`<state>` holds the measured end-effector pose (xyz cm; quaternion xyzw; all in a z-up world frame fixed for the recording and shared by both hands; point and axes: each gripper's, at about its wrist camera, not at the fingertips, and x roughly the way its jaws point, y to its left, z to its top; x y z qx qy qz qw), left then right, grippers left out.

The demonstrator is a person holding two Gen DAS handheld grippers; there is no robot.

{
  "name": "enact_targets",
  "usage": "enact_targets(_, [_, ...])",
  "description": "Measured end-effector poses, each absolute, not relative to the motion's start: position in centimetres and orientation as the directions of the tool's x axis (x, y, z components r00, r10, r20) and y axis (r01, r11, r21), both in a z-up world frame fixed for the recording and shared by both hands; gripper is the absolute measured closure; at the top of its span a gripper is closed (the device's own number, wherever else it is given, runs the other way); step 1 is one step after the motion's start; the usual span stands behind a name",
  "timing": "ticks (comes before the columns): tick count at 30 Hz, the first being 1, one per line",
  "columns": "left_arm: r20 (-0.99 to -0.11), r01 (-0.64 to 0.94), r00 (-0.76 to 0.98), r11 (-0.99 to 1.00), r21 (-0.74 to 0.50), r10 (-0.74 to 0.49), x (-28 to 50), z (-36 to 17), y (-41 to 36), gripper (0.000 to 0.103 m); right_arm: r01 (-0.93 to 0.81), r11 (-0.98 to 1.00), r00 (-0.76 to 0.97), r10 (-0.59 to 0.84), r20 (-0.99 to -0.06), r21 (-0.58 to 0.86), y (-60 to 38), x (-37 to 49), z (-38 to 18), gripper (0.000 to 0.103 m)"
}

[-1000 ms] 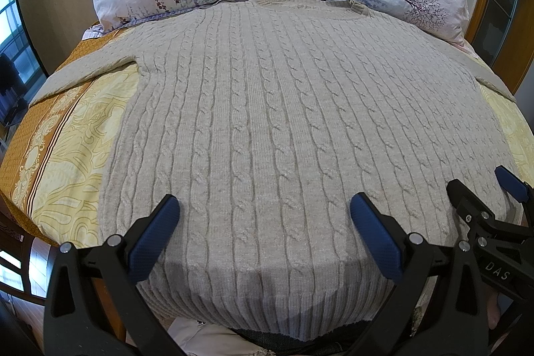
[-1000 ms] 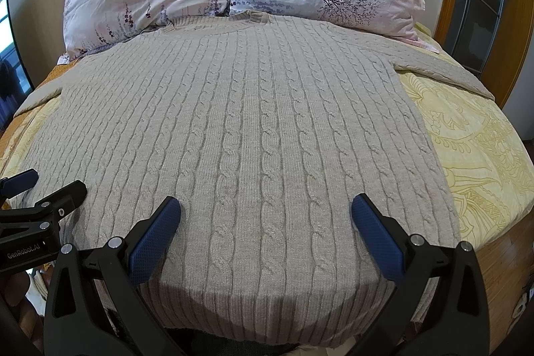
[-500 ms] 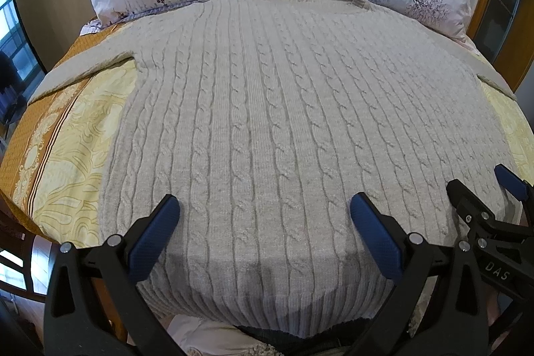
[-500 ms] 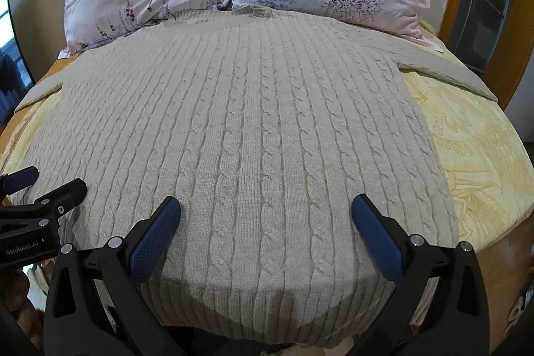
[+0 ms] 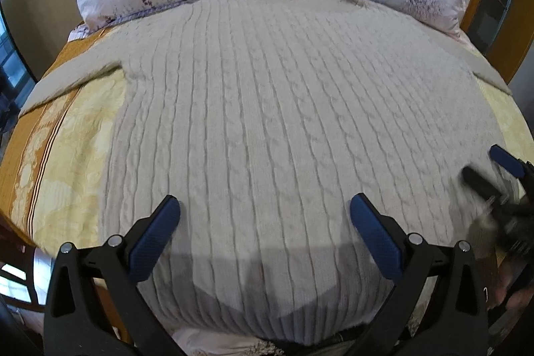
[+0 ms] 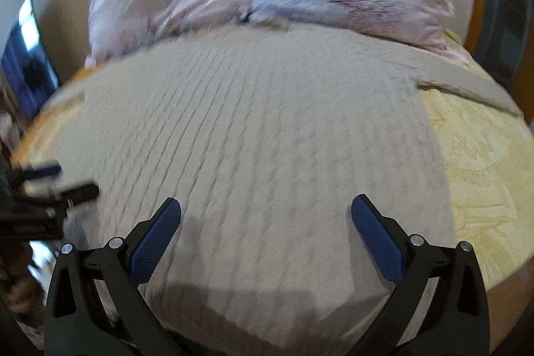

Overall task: Fold small clothes
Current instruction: 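Grasp the sweater sleeve cuff with the right gripper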

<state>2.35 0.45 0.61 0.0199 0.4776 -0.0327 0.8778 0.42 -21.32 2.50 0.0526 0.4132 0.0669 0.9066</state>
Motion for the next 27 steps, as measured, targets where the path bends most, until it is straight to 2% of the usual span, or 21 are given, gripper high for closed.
enact_targets(5, [-0.766, 0.109, 0.631, 0.992, -0.066, -0.121, 4.3, 2.3, 1.4, 0.002, 0.102, 0.934, 0.696, 0.179, -0.695, 0.343, -29.7, 3.8, 5.1, 0.001])
enact_targets(7, [-0.740, 0.140, 0.651, 0.985, -0.104, -0.171, 5.0, 3.0, 1.5, 0.002, 0.165, 0.902, 0.709, 0.172, -0.684, 0.398, -32.9, 5.2, 5.5, 0.006])
enact_targets(9, [-0.720, 0.179, 0.653, 0.972, -0.153, -0.233, 6.3, 3.7, 1.7, 0.002, 0.247, 0.860, 0.708, 0.155, -0.689, 0.448, -36.4, 6.9, 5.6, 0.018])
enact_targets(10, [-0.711, 0.187, 0.657, 0.968, -0.170, -0.252, 7.1, 4.2, 1.9, 0.002, 0.275, 0.843, 0.706, 0.150, -0.692, 0.463, -37.6, 7.4, 5.4, 0.021])
enact_targets(12, [-0.702, 0.185, 0.671, 0.971, -0.150, -0.237, 8.3, 4.9, 1.8, 0.002, 0.361, 0.782, 0.693, 0.140, -0.707, 0.508, -40.8, 8.7, 4.8, 0.033])
enact_targets(15, [-0.700, 0.181, 0.690, 0.981, -0.076, -0.182, 10.4, 5.8, 1.2, 0.002, 0.458, 0.670, 0.675, 0.164, -0.719, 0.584, -44.7, 10.3, 3.2, 0.040])
enact_targets(19, [-0.720, 0.167, 0.677, 0.985, -0.051, -0.153, 12.7, 6.2, 1.1, 0.002, 0.536, 0.588, 0.646, 0.177, -0.742, 0.607, -47.0, 11.6, 1.4, 0.046])
enact_targets(25, [-0.770, 0.174, 0.608, 0.979, -0.110, -0.194, 15.2, 5.1, 1.2, 0.002, 0.558, 0.569, 0.646, 0.159, -0.747, 0.604, -47.9, 13.2, 0.8, 0.050])
enact_targets(27, [-0.773, 0.172, 0.602, 0.978, -0.117, -0.198, 15.5, 4.6, 1.2, 0.002, 0.573, 0.558, 0.649, 0.140, -0.748, 0.601, -48.4, 13.7, 0.6, 0.060])
